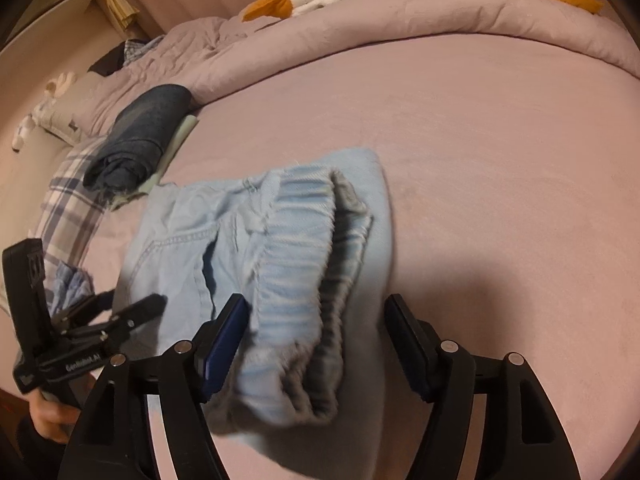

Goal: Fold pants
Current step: 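Fold the waistband over onto the jeans with the right gripper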

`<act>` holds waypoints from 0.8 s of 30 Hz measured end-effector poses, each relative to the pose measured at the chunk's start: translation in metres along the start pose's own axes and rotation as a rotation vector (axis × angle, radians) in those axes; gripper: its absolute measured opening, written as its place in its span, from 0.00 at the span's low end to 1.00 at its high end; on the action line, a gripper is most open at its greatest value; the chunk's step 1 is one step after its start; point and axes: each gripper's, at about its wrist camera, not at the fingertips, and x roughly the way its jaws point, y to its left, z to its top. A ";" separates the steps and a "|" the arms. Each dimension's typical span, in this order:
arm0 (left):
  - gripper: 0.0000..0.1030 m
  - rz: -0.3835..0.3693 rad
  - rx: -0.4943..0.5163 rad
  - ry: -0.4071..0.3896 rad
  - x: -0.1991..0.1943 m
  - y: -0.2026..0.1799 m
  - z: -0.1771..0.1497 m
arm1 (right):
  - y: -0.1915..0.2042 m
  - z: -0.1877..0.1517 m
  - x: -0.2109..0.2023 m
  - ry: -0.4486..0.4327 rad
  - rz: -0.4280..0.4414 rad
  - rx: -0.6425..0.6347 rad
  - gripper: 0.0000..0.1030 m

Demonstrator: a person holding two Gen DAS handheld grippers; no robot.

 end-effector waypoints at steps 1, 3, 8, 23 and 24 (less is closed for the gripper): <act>0.75 0.004 0.002 0.000 -0.001 0.000 -0.001 | 0.000 -0.001 -0.001 0.006 -0.011 -0.007 0.68; 0.75 0.008 0.005 -0.001 -0.004 0.000 -0.004 | 0.001 -0.004 -0.004 0.009 -0.018 -0.013 0.68; 0.75 0.001 -0.002 0.006 -0.008 0.001 -0.014 | 0.007 -0.010 -0.008 0.021 -0.059 -0.062 0.68; 0.75 -0.009 -0.010 0.020 -0.017 -0.004 -0.041 | 0.016 -0.020 -0.015 0.017 -0.105 -0.112 0.69; 0.75 -0.010 -0.013 0.019 -0.017 -0.005 -0.042 | 0.014 -0.022 -0.012 0.029 -0.105 -0.103 0.69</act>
